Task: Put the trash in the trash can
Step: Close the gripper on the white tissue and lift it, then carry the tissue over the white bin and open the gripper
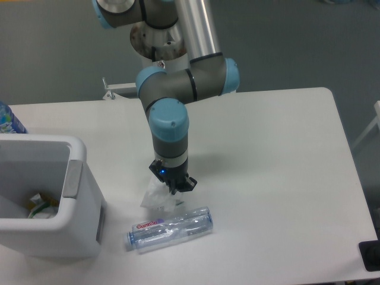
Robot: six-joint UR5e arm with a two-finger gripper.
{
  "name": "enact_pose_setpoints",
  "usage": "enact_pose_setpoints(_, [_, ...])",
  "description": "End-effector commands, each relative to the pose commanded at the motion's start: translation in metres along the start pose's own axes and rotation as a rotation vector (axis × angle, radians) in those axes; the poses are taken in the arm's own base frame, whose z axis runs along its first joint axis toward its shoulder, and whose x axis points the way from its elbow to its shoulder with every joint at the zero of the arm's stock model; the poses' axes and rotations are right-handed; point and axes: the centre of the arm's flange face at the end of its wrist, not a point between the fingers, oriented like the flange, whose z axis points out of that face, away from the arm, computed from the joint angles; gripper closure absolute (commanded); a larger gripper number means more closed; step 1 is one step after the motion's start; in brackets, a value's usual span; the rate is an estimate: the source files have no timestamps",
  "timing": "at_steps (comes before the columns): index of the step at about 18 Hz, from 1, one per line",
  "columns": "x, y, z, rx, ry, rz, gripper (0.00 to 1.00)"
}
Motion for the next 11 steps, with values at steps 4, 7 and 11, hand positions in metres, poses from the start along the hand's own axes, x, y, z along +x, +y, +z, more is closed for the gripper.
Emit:
enact_pose_setpoints(4, [-0.014,0.0,-0.028,0.106,0.023,-0.031,1.0])
enact_pose_setpoints(7, [-0.027,-0.009,-0.064,0.209,0.019,-0.046,1.0])
enact_pose_setpoints(11, [-0.043,-0.023,-0.121,0.369,0.029,-0.116,1.0])
